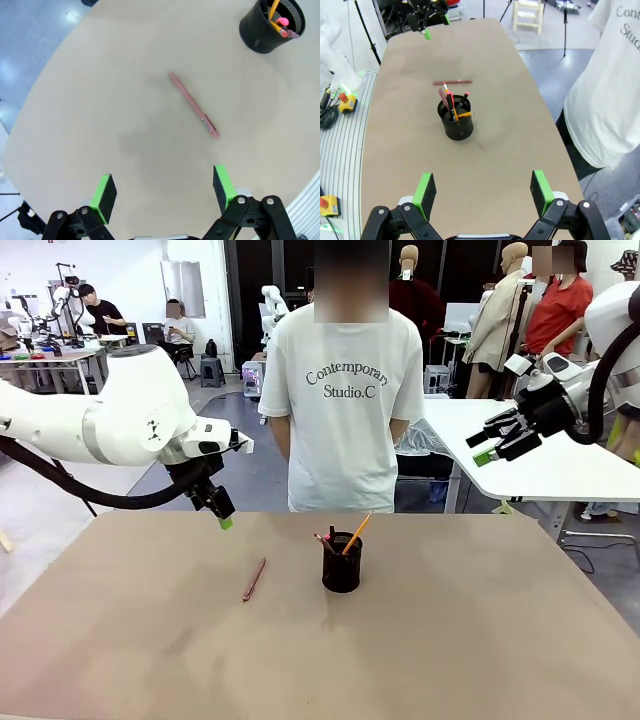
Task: Place the pens into the pen holder.
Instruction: Pick up a writing instrument from the table and place it into the Pen holder.
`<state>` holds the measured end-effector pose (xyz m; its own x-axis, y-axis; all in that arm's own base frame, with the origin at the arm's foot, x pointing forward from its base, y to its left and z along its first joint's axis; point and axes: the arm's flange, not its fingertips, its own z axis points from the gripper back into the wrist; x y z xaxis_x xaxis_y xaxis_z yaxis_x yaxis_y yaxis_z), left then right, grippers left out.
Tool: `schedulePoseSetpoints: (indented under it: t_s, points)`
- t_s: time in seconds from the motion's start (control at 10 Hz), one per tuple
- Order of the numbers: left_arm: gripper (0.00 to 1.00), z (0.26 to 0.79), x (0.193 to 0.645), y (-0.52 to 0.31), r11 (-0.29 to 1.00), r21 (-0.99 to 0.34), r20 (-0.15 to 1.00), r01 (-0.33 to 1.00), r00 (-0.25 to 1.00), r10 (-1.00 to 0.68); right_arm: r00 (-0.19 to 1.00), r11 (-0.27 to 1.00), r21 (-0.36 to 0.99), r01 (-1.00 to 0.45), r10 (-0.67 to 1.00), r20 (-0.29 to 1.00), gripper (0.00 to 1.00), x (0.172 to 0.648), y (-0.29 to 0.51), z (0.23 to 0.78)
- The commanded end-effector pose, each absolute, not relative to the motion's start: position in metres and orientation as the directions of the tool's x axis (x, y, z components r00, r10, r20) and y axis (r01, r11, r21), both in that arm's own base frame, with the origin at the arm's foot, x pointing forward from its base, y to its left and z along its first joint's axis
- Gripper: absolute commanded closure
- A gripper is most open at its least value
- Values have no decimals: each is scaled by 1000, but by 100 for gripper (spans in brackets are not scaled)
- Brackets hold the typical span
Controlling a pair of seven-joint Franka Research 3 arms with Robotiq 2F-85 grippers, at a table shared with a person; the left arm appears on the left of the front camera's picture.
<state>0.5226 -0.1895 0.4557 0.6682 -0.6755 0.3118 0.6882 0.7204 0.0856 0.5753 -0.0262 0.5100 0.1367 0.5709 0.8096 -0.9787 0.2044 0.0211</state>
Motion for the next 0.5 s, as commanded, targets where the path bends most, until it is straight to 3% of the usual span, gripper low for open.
schedulePoseSetpoints:
  t_s: [0.0, 0.1, 0.4]
  points:
    - [0, 455, 522, -191, 718, 86, 312, 691, 666, -678, 149, 220, 22, -975, 578, 802, 0, 574, -23, 511]
    - [0, 446, 531, -202, 820, 151, 230, 551, 787, -572, 149, 220, 22, -975, 578, 802, 0, 574, -23, 511]
    - [0, 422, 561, -229, 919, 143, 236, 366, 890, -391, 149, 220, 22, -975, 578, 802, 0, 574, -23, 511]
